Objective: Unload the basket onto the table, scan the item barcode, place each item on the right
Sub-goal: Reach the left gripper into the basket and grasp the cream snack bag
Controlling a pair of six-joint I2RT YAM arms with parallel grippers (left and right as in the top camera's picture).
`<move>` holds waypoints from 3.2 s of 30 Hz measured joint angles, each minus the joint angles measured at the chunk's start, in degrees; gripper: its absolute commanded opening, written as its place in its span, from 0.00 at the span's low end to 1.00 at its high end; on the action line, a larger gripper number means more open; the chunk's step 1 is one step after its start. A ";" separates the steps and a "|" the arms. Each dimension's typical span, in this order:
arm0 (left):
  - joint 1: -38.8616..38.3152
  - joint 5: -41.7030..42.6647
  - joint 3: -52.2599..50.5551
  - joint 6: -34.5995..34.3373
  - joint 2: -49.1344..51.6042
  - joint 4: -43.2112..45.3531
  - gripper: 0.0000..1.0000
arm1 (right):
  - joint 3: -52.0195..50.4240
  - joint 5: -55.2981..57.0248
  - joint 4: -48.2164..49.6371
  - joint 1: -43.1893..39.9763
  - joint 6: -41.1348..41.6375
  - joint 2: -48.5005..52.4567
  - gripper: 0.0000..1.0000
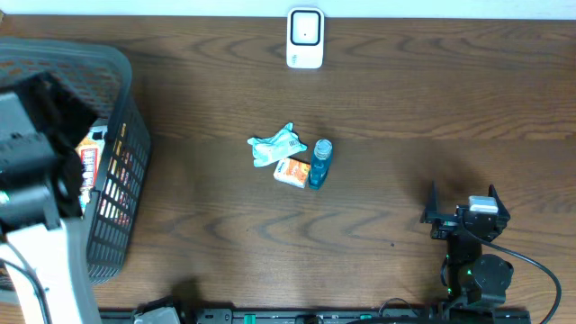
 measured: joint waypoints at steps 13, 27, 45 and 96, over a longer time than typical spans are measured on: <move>8.11 7.41 -0.13 6.78 19.50 -4.55 1.00 | 0.00 0.00 0.00 0.00 0.00 0.02 0.99; 8.11 15.02 -1.09 18.49 39.95 -1.09 0.99 | 0.00 0.00 -0.02 0.00 0.00 0.00 0.99; 7.63 14.73 0.81 20.50 45.11 -0.63 0.07 | 0.00 0.00 -0.02 0.00 0.00 0.00 0.99; 9.22 14.56 -19.61 21.40 30.03 24.13 0.07 | 0.00 0.00 -0.02 0.00 0.00 0.00 0.99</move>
